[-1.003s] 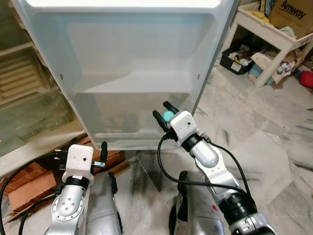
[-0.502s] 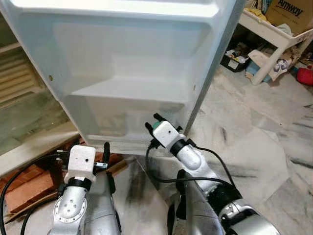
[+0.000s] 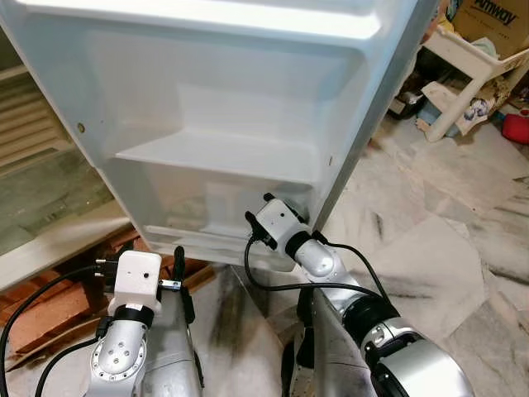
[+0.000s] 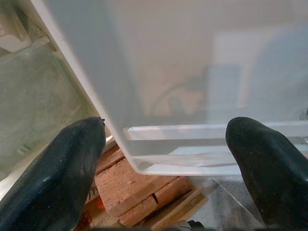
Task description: Restocking fridge
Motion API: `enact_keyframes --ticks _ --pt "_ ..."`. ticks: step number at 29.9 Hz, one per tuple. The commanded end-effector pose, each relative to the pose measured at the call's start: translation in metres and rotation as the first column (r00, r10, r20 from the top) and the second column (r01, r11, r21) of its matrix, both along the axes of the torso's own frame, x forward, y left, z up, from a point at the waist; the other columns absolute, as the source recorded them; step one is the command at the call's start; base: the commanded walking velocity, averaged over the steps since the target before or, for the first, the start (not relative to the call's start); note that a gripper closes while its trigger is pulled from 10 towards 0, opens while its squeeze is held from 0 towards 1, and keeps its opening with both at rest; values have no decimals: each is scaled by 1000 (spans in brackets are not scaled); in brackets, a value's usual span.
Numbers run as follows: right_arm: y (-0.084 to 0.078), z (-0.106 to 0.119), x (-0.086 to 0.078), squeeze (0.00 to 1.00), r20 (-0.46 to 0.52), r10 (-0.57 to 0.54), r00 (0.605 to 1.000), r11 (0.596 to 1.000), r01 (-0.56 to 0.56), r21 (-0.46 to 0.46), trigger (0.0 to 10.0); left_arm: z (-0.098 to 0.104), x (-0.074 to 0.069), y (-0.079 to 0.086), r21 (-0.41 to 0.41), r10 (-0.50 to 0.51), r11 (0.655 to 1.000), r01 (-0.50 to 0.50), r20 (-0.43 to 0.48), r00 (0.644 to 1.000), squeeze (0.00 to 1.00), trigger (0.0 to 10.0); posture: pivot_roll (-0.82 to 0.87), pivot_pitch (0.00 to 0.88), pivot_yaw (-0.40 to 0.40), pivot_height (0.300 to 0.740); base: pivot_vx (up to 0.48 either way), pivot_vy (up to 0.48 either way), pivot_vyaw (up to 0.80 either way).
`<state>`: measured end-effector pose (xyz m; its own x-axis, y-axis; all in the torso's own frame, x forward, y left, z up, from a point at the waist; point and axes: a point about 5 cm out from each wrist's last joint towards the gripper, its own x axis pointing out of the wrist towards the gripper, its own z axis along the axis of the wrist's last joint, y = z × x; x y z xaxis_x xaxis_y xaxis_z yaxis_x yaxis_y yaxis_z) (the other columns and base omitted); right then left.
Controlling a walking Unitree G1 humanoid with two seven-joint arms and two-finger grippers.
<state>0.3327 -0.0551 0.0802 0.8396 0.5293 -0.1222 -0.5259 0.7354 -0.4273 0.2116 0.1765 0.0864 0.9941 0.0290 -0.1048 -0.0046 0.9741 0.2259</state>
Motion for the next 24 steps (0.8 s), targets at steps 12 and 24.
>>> enact_keyframes --ticks 12,24 --pt "-38 20 3 1000 -1 -105 995 964 102 245 10000 -8 11 8 56 21 998 -20 -27 999 0 10000 150 101 -56 537 0 0 0" --pt "-57 26 -32 0 1 -149 989 897 134 421 10000 -14 10 9 55 29 998 -27 -33 999 0 10000 148 13 -51 537 0 0 0"
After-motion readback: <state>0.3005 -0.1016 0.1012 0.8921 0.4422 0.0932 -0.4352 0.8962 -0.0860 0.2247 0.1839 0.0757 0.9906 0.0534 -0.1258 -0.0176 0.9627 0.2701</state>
